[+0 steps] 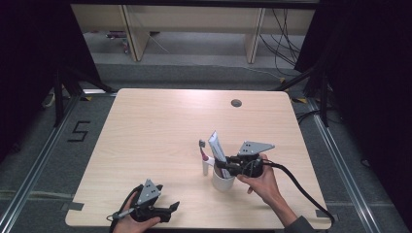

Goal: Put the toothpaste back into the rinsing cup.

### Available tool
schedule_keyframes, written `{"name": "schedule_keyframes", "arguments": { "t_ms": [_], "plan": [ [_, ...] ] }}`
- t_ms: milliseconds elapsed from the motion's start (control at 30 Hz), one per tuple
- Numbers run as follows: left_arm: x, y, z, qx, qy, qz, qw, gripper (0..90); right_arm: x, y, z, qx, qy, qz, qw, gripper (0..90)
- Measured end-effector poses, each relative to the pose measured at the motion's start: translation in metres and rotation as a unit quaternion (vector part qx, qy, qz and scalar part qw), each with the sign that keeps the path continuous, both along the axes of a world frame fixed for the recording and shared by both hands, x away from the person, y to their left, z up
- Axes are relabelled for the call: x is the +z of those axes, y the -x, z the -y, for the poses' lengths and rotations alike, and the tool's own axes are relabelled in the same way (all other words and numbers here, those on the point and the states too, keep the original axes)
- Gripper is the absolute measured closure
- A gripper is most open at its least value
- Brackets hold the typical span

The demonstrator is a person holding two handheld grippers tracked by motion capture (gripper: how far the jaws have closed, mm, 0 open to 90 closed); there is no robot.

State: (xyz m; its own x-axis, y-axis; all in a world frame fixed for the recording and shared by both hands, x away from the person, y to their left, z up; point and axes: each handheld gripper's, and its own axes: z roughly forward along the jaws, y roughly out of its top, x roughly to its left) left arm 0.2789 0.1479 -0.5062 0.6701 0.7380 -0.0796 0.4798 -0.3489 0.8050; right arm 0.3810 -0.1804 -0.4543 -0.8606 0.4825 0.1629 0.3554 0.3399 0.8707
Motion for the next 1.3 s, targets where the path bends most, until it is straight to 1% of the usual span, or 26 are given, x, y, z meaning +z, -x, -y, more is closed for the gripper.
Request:
{"name": "schedule_keyframes", "arguments": {
  "t_ms": [33,67,133,167,200,233,267,300,333,367,400,467,500,533,600,667,733,767,867,900,933,967,1133,1200,1267,1300],
  "plan": [
    [-0.0001,-0.0004,0.0002,0.000,0.002,0.000,1.0000,17.3,-0.0003,-0.0019,0.0010,0.003,0.005,0.016,0.9999,76.3],
    [0.0004,-0.0003,-0.0007,-0.003,-0.007,-0.001,1.0000,17.3,-0.0004,-0.0017,0.0010,0.005,0.006,0.013,0.9999,76.3],
    [0.0005,-0.0002,-0.0018,-0.008,-0.017,-0.001,0.9998,17.3,-0.0017,-0.0017,-0.0001,0.011,-0.001,0.013,0.9999,76.3],
    [0.0006,-0.0001,-0.0014,-0.006,-0.012,-0.002,0.9999,17.3,-0.0009,-0.0009,0.0007,0.001,0.010,0.021,0.9997,76.3],
    [0.0001,0.0000,0.0001,0.000,0.000,0.000,1.0000,17.3,-0.0006,-0.0003,0.0008,0.003,0.013,0.016,0.9998,76.3],
    [-0.0002,-0.0002,0.0004,0.000,0.003,0.000,1.0000,17.3,-0.0008,0.0004,0.0005,0.002,0.014,0.013,0.9998,76.3],
    [0.0008,0.0000,-0.0009,-0.004,-0.009,-0.001,1.0000,17.3,-0.0012,-0.0006,0.0007,0.006,0.015,0.019,0.9997,76.3],
    [0.0009,0.0002,-0.0014,-0.006,-0.012,-0.002,0.9999,17.3,-0.0013,-0.0003,0.0006,0.006,0.016,0.017,0.9997,76.3],
    [0.0009,0.0005,-0.0014,-0.006,-0.012,-0.002,0.9999,17.3,-0.0024,0.0002,-0.0008,0.009,0.011,0.008,0.9999,76.3],
    [0.0011,0.0004,-0.0011,-0.006,-0.010,-0.003,0.9999,17.3,-0.0024,0.0005,-0.0009,0.012,0.012,0.006,0.9998,76.3],
    [0.0010,-0.0002,-0.0010,-0.005,-0.009,-0.002,0.9999,17.3,-0.0021,0.0006,-0.0003,0.009,0.020,0.014,0.9997,76.3],
    [0.0013,0.0002,-0.0012,-0.006,-0.014,-0.002,0.9999,17.3,-0.0023,0.0029,-0.0008,0.001,0.020,0.008,0.9998,76.3],
    [0.0010,0.0004,-0.0014,-0.008,-0.015,-0.001,0.9999,17.3,-0.0029,0.0013,-0.0009,0.007,0.021,0.018,0.9996,76.3],
    [0.0012,0.0002,-0.0018,-0.008,-0.017,-0.001,0.9998,17.3,-0.0030,0.0018,-0.0010,0.006,0.025,0.019,0.9995,76.3],
    [0.0010,-0.0002,-0.0009,-0.004,-0.009,-0.002,0.9999,17.3,-0.0035,0.0022,-0.0011,0.008,0.030,0.018,0.9993,76.3],
    [0.0012,0.0005,-0.0012,-0.006,-0.014,-0.001,0.9999,17.3,-0.0045,0.0020,-0.0013,0.004,0.034,0.025,0.9991,76.3],
    [0.0012,0.0004,-0.0010,-0.007,-0.011,-0.002,0.9999,17.3,-0.0050,0.0025,-0.0017,0.009,0.037,0.018,0.9991,76.2],
    [0.0014,0.0001,-0.0010,-0.005,-0.011,-0.002,0.9999,17.3,-0.0054,0.0033,-0.0019,0.005,0.035,0.013,0.9993,76.3],
    [0.0011,0.0004,-0.0012,-0.007,-0.014,-0.001,0.9999,17.3,-0.0053,0.0035,-0.0020,0.005,0.035,0.012,0.9993,76.2],
    [0.0010,0.0006,-0.0009,-0.007,-0.010,-0.002,0.9999,17.3,-0.0053,0.0037,-0.0021,0.005,0.036,0.010,0.9993,76.2],
    [0.0012,0.0000,-0.0014,-0.006,-0.015,-0.001,0.9999,17.3,-0.0055,0.0045,-0.0029,0.007,0.034,0.004,0.9994,76.1],
    [0.0013,0.0001,-0.0010,-0.005,-0.011,-0.002,0.9999,17.3,-0.0057,0.0035,-0.0027,0.009,0.034,0.008,0.9994,76.1],
    [0.0014,0.0003,-0.0011,-0.005,-0.012,-0.002,0.9999,17.3,-0.0060,0.0034,-0.0028,0.009,0.034,0.014,0.9993,75.7],
    [0.0012,0.0003,-0.0012,-0.007,-0.013,-0.002,0.9999,17.3,-0.0059,0.0034,-0.0023,0.011,0.033,0.009,0.9994,75.2],
    [0.0012,0.0004,-0.0011,-0.007,-0.012,-0.002,0.9999,17.3,-0.0049,0.0061,-0.0023,0.000,0.030,-0.001,0.9995,74.4],
    [0.0012,0.0003,-0.0010,-0.006,-0.011,-0.002,0.9999,17.3,-0.0049,0.0046,-0.0019,0.003,0.028,0.009,0.9996,74.0]
  ]
}}
